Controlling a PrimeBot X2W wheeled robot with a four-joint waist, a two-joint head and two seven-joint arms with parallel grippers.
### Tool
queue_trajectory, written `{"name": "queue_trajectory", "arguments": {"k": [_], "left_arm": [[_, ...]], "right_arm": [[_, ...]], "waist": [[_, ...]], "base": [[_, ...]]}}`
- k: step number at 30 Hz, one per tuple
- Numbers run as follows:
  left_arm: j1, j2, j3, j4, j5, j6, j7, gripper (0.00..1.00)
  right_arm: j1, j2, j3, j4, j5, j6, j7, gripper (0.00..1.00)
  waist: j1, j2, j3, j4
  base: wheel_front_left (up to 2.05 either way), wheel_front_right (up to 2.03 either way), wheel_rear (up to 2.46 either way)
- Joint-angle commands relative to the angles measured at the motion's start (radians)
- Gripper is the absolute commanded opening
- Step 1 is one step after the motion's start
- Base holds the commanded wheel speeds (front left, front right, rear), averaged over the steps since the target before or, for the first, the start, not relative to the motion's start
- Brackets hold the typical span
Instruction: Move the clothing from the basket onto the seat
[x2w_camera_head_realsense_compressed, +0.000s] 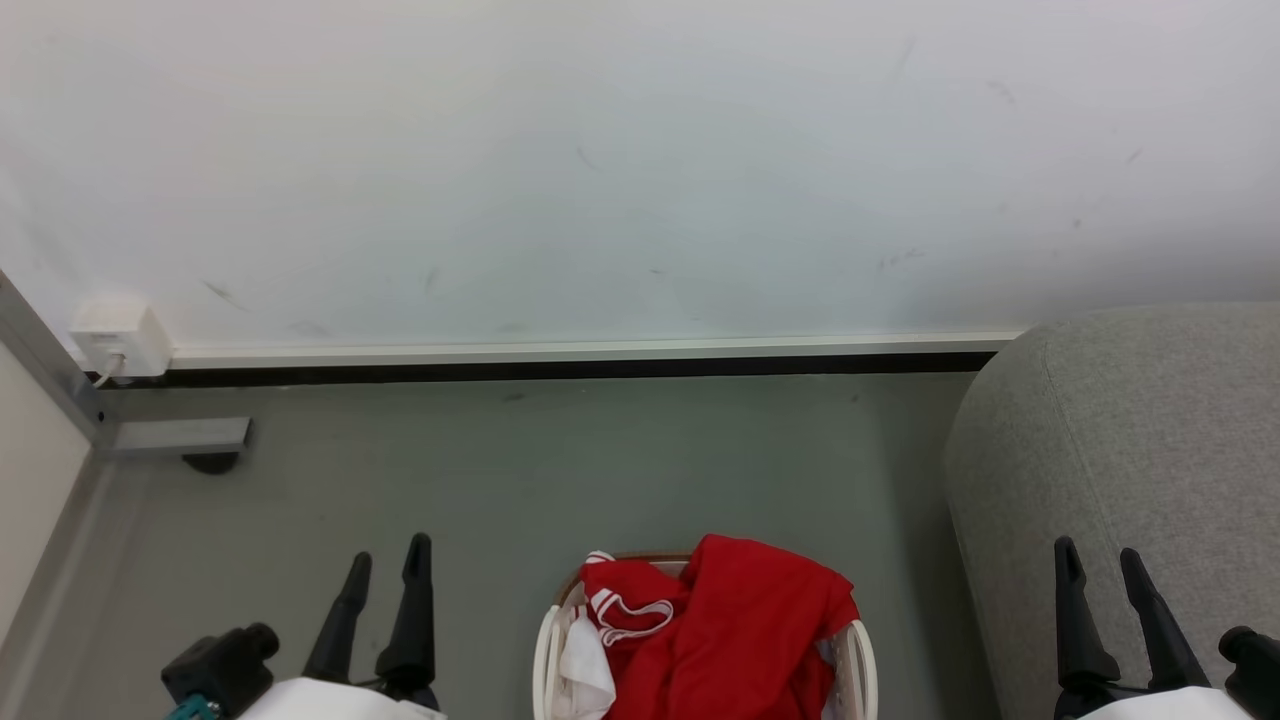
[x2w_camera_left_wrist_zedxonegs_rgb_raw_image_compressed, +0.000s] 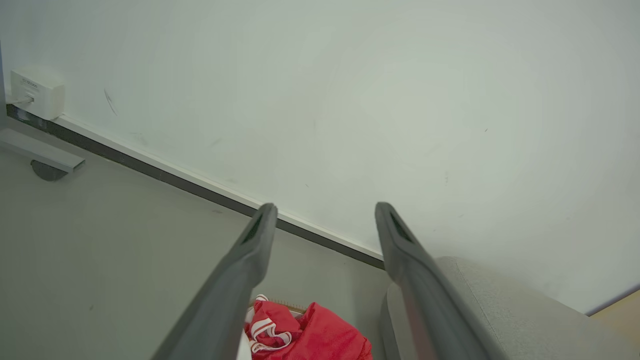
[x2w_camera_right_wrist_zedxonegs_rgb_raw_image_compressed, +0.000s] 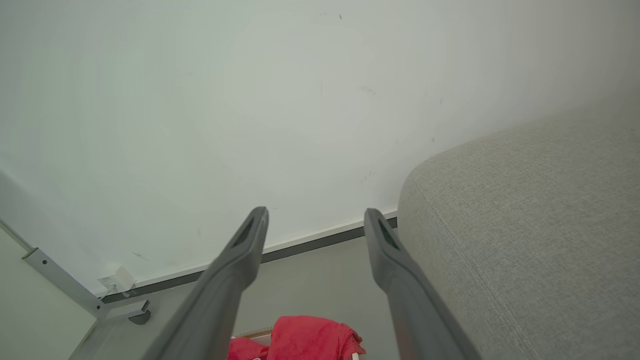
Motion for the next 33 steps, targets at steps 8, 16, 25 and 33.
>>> {"name": "queue_trajectory", "arguments": {"k": [8,16,25,33], "left_arm": [[0.005,0.009,-0.014,-0.022,0.118,-0.001,-0.028,1.0],[0.014,0.009,-0.022,-0.027,0.201,0.001,-0.047,1.0],[0.018,0.01,-0.033,-0.021,0.283,-0.006,-0.065,1.0],[0.022,0.011,-0.037,-0.019,0.35,-0.009,-0.083,1.0]], "right_arm": [[0.008,-0.011,0.005,-0.006,-0.089,-0.001,-0.028,1.0],[0.018,-0.011,0.01,-0.003,-0.156,-0.001,-0.047,1.0],[0.022,-0.012,0.006,0.004,-0.22,-0.002,-0.066,1.0],[0.029,-0.012,0.0,0.005,-0.265,-0.002,-0.082,1.0]], "waist": [[0.0,-0.0001,0.001,0.003],[0.0,-0.0001,0.003,0.003],[0.0,-0.0001,0.008,0.004],[0.0,-0.0001,0.011,0.006]], "base": [[0.0,0.0,0.0],[0.0,0.0,0.0],[0.0,0.0,0.0],[0.0,0.0,0.0]]}}
